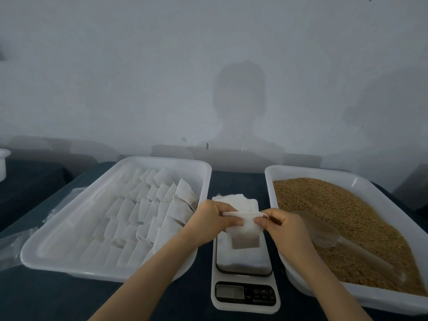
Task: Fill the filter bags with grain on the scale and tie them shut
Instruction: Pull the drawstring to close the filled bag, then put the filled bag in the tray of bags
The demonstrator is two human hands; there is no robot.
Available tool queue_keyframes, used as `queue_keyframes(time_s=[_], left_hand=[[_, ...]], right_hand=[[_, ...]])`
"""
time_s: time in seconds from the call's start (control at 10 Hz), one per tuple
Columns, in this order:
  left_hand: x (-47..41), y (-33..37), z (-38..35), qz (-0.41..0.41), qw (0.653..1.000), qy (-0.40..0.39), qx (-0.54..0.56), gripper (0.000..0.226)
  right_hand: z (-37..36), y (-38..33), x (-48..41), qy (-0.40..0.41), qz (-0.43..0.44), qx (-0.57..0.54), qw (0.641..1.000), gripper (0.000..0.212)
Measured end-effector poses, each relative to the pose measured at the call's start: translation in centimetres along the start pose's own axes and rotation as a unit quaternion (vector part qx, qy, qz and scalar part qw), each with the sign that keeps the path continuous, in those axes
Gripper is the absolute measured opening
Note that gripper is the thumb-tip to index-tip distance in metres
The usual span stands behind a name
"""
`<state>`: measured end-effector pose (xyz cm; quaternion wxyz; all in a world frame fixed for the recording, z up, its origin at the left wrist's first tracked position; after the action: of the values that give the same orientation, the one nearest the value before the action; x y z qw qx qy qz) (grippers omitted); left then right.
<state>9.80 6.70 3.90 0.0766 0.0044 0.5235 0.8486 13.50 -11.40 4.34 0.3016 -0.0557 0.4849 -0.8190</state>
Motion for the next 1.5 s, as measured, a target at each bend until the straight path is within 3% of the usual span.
queue_keyframes(time_s=[0.2,0.4,0.5,0.6,0.7,0.8,1.0,1.1,1.2,1.4,1.5], left_hand=[[-0.1,0.2,0.0,0.006,1.000,-0.008,-0.016,0.017],[-0.7,0.8,5.4,0.036,0.995,0.091,-0.004,0.012],[-1.9,0.4,11.7,0.072,0.981,0.177,-0.035,0.016],[-3.4,-0.5,15.5,0.115,0.962,0.212,-0.125,0.017],[-6.1,-4.1,20.0,0.170,0.944,0.267,-0.096,0.013],[-7.6,-7.0,21.4,0.198,0.937,0.284,-0.038,0.015],[-9.7,-13.4,21.0,0.278,0.939,0.200,-0.023,0.021],[-9.6,-14.5,21.0,0.308,0.932,0.167,-0.095,0.014],[-9.2,-14.8,21.3,0.317,0.927,0.178,-0.095,0.013],[-7.8,-13.3,21.6,0.301,0.914,0.224,-0.152,0.052],[-8.3,-7.9,19.3,0.169,0.904,0.247,-0.304,0.047]], right_hand=[[0.0,0.0,0.3,-0.018,0.003,-0.012,1.000,0.009],[0.1,0.0,0.3,-0.005,0.007,-0.080,0.997,0.012],[0.2,0.5,-0.2,-0.006,-0.019,-0.082,0.996,0.015],[0.3,1.4,-0.9,-0.052,-0.067,-0.129,0.988,0.018],[-0.4,2.4,-1.4,-0.049,-0.091,-0.102,0.989,0.022],[-0.2,3.3,-1.1,0.017,-0.064,-0.085,0.994,0.024],[-0.3,2.1,-1.1,-0.020,-0.075,-0.097,0.992,0.023],[-0.2,1.7,-1.6,-0.058,-0.074,-0.114,0.989,0.022],[-0.1,1.4,-1.6,-0.038,-0.063,-0.100,0.992,0.022],[-0.1,0.7,-1.0,-0.017,-0.046,-0.095,0.994,0.023],[0.0,0.7,-0.8,0.013,-0.032,-0.117,0.992,0.027]])
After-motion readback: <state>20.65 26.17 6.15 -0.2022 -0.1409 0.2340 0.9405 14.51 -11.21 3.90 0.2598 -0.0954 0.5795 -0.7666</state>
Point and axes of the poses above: each hand's wrist, its own x-axis away from the middle knuckle, its own z-axis out of the back of the hand, y = z × x, the point moved 4 cm from there along -x, towards the middle knuckle, and after that the axes turned 12 degrees about -y, right-handed, at the moved point
